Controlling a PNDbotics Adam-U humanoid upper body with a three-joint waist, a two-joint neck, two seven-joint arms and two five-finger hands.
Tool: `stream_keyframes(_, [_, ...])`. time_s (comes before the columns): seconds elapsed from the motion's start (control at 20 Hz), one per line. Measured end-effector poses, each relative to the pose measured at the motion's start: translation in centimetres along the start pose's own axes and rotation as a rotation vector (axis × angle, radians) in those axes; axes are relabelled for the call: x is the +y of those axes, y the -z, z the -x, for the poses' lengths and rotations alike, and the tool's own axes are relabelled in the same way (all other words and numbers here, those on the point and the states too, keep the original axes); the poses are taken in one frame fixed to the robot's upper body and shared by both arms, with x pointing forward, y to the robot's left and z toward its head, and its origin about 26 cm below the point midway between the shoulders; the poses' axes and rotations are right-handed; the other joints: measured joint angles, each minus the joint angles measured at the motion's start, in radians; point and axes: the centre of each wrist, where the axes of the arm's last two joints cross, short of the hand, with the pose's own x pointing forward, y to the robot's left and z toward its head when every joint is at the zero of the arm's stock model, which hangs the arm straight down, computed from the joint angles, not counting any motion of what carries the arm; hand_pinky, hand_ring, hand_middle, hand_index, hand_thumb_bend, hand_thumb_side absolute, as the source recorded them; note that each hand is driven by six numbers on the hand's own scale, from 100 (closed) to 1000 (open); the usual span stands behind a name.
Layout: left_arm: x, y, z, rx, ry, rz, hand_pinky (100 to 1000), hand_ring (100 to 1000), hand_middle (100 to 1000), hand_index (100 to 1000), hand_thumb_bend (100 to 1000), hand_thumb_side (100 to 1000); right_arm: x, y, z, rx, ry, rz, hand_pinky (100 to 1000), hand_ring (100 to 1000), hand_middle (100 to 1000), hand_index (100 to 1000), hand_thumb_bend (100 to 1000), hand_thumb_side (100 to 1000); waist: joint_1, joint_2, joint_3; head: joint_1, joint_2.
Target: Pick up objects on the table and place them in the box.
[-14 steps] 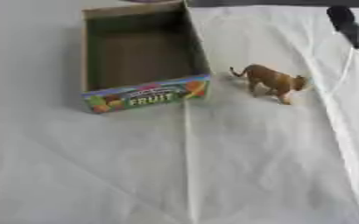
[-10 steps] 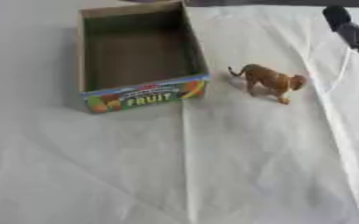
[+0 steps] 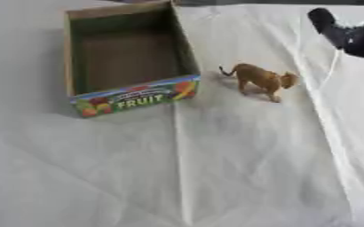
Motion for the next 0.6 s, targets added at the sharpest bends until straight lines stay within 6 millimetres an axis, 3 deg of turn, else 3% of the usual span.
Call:
stream_keyframes(0.4, [0.26, 0.01, -0.03, 0.003, 0.012, 0.013, 738, 933, 900, 987, 723, 101, 0.07, -0.65, -0.09, -0.006, -0.091, -0.260, 861, 908, 807, 925, 430, 318, -0.022, -0.020, -0.012, 0.004, -0.003])
stream_keyframes(0.6, [0.26, 0.02, -0.04, 0.004, 0.012, 0.014, 737, 932, 900, 986, 723, 100, 0.31, -0.82, -0.36, -0.015, -0.111, -0.414, 871, 908, 771, 896, 429, 290, -0.027, -0.025, -0.012, 0.004, -0.003])
